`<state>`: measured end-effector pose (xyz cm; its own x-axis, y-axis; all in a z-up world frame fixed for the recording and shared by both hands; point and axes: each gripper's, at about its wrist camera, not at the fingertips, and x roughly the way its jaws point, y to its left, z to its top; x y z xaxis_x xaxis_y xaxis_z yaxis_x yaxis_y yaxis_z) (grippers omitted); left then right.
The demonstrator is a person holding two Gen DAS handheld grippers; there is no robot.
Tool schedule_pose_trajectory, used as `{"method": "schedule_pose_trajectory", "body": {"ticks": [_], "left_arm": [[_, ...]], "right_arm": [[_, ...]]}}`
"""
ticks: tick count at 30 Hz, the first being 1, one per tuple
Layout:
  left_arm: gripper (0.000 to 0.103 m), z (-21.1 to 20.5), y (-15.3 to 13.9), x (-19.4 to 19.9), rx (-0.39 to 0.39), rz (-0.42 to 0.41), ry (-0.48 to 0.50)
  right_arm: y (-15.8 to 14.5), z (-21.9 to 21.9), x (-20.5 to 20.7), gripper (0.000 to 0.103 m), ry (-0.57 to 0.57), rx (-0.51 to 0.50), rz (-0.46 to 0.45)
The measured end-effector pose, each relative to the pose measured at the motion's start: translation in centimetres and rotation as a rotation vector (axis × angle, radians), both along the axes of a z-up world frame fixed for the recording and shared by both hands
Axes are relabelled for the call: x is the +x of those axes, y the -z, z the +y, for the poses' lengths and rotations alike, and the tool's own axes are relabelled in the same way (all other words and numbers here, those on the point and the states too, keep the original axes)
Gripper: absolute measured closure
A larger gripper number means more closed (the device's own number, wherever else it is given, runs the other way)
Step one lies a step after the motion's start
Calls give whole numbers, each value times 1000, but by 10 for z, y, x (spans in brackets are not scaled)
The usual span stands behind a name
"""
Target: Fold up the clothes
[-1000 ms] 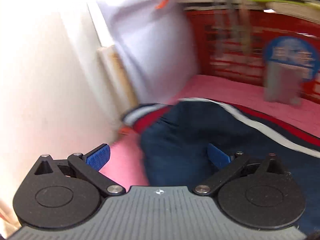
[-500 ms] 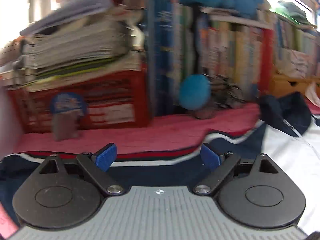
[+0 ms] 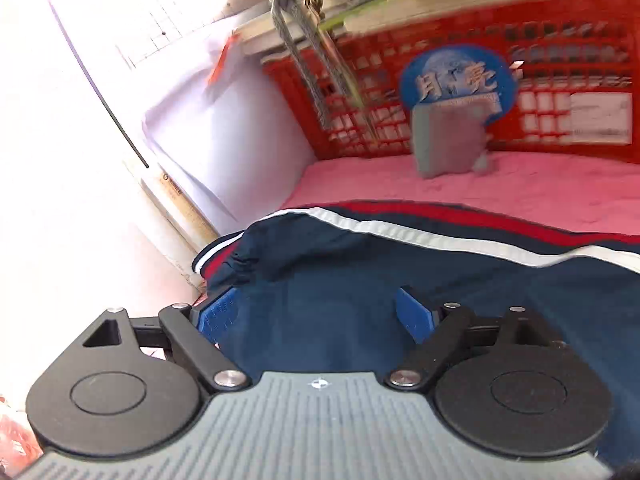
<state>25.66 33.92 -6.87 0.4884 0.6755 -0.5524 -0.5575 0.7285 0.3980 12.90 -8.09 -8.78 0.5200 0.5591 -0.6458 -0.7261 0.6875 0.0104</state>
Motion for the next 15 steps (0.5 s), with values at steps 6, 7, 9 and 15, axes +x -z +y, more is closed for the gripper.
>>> {"method": "schedule_pose_trajectory", "body": {"ticks": [6, 7, 9, 15], "left_arm": [[4, -72, -48, -51, -212, -184, 446], [3, -90, -50, -58, -258, -188, 533], [2, -123, -50, -67, -326, -167, 664], [0, -165, 1, -57, -117, 46, 623]], "right_arm": [[0, 0, 0, 0, 0, 0, 0], [0, 0, 0, 0, 0, 0, 0], [0, 0, 0, 0, 0, 0, 0], [0, -1, 0, 0, -1, 0, 0]]}}
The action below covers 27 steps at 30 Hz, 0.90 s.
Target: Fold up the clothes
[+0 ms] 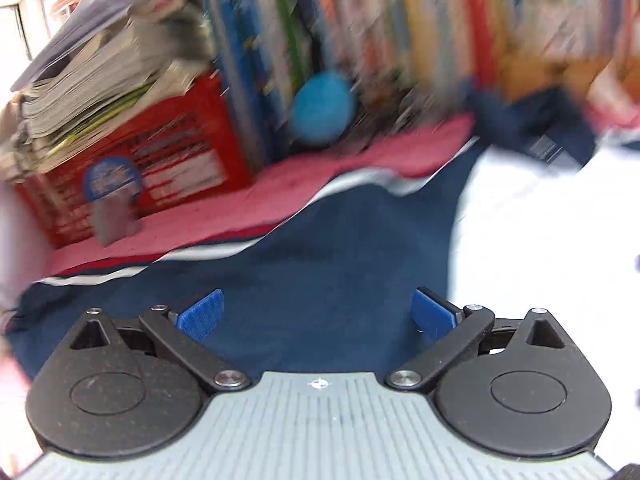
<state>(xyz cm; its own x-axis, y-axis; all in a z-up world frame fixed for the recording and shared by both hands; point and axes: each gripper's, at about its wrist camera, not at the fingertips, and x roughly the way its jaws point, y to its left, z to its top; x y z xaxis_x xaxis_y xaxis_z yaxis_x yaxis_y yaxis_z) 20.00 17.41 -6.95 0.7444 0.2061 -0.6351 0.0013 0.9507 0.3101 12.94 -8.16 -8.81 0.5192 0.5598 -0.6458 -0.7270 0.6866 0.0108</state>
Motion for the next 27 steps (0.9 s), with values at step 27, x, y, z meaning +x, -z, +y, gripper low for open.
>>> {"method": "schedule_pose_trajectory", "body": {"ticks": [27], "left_arm": [[0, -110, -2, -178, -345, -80, -66]], "right_arm": [[-9, -112, -4, 0, 310, -103, -125]]}}
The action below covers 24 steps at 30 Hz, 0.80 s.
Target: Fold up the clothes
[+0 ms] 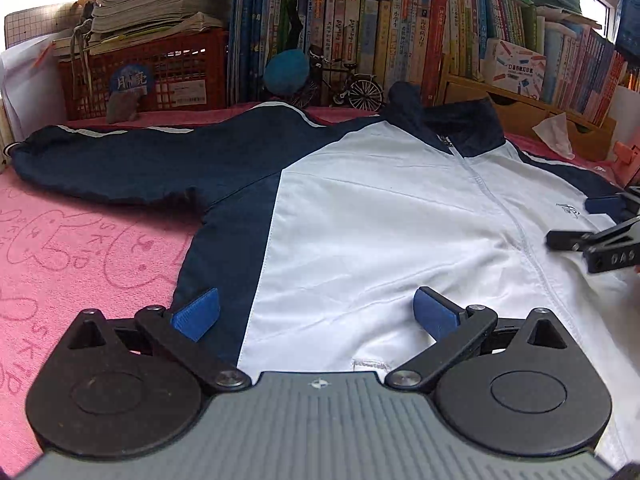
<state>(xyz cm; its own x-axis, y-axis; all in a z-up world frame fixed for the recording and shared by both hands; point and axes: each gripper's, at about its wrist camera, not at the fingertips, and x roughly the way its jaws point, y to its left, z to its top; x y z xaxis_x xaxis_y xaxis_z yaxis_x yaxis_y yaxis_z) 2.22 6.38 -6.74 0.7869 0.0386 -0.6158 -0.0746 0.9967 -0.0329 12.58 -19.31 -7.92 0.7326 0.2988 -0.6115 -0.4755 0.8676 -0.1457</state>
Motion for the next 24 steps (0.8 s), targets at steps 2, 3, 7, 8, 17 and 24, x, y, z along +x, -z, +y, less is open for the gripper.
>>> {"method": "schedule_pose_trajectory", "body": {"ticks": [2, 3, 7, 8, 17, 24], "left_arm": [[0, -2, 1, 0, 26, 9, 1], [0, 2, 2, 4, 25, 9, 1], [0, 13, 4, 15, 24, 11, 1], [0, 12, 4, 15, 25, 11, 0], [0, 10, 4, 12, 28, 13, -15], [0, -11, -28, -40, -59, 88, 72]], "right_arm": [[-1, -53, 11, 0, 190, -7, 4], [-2, -81, 18, 0, 292, 0, 15], [1, -211, 34, 0, 758, 158, 91], [3, -237, 33, 0, 888, 131, 74], [0, -286, -38, 0, 942, 188, -3], [-48, -212, -132, 0, 626, 316, -142]]}}
